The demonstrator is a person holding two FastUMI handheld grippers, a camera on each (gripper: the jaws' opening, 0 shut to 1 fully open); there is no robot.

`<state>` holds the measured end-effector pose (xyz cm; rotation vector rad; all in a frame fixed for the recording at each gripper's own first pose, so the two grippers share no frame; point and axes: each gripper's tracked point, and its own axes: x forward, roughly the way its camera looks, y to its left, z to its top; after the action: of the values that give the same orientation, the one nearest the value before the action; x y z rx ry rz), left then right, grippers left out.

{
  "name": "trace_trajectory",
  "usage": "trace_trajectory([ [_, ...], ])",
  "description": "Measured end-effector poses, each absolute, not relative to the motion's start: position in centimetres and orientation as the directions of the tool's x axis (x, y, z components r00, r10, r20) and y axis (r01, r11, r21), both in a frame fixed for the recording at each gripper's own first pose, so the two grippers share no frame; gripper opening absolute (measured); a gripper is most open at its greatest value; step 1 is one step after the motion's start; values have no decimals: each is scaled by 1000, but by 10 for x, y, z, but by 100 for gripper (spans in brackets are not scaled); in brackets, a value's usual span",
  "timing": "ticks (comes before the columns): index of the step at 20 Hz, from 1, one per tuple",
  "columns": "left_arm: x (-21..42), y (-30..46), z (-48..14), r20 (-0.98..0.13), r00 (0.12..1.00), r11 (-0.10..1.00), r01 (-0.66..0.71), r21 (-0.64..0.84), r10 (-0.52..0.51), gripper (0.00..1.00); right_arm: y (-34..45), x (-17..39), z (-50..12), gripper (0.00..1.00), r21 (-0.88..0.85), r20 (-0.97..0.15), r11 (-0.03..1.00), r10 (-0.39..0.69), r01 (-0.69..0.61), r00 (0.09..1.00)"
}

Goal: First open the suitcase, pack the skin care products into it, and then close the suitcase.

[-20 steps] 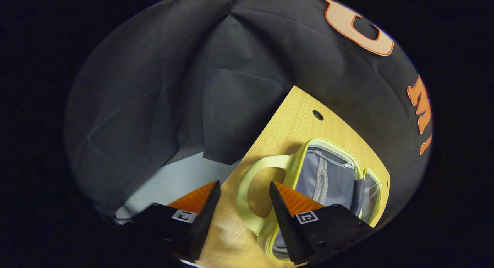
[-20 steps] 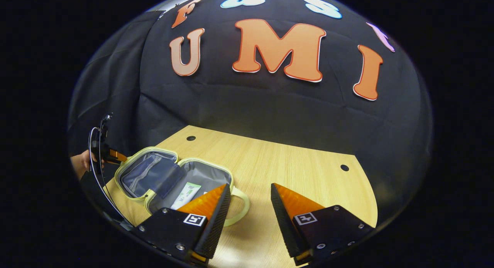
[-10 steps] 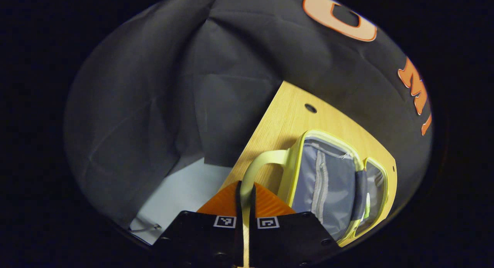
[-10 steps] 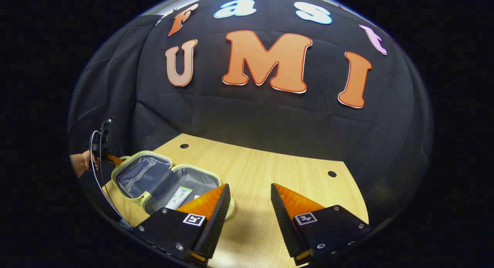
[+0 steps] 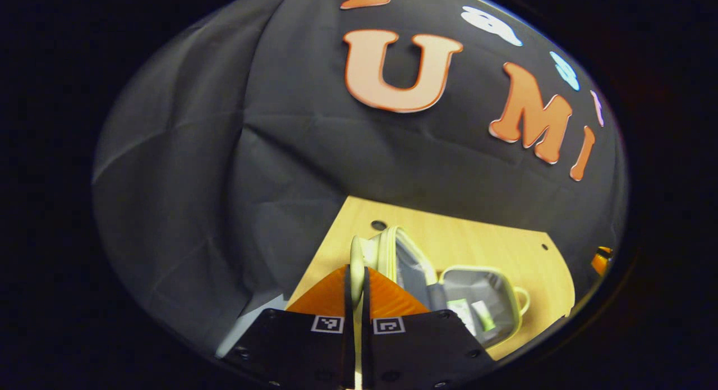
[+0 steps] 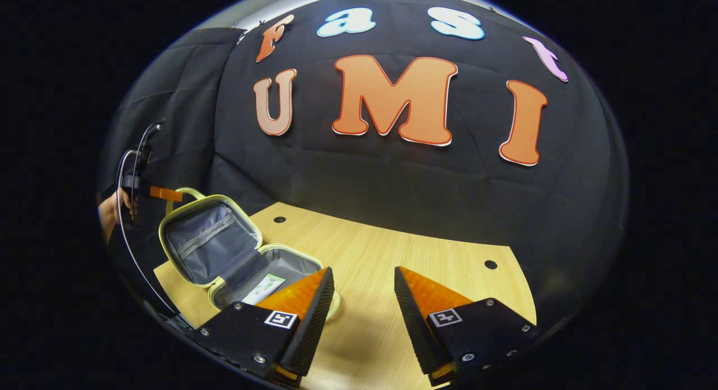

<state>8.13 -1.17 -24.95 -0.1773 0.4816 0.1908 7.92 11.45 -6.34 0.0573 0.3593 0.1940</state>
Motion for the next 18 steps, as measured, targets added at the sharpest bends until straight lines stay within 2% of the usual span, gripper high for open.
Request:
trace_trajectory([
  [8, 96, -149, -192, -386, 921, 997, -69, -14, 59, 6, 91, 82, -64, 72, 90, -297, 975, 223, -205, 928],
  [13, 109, -253, -193, -395, 918, 998, 54, 32, -37, 5, 75, 79, -71, 73, 102, -298, 973, 227, -206, 927],
  [16, 121, -298, -212, -414, 908, 987, 112, 113, -56, 5, 64, 79, -77, 73, 139, -302, 969, 238, -204, 923],
  [18, 123, -330, -224, -434, 895, 985, 151, 82, -101, 5, 55, 80, -79, 74, 140, -300, 971, 230, -196, 926],
])
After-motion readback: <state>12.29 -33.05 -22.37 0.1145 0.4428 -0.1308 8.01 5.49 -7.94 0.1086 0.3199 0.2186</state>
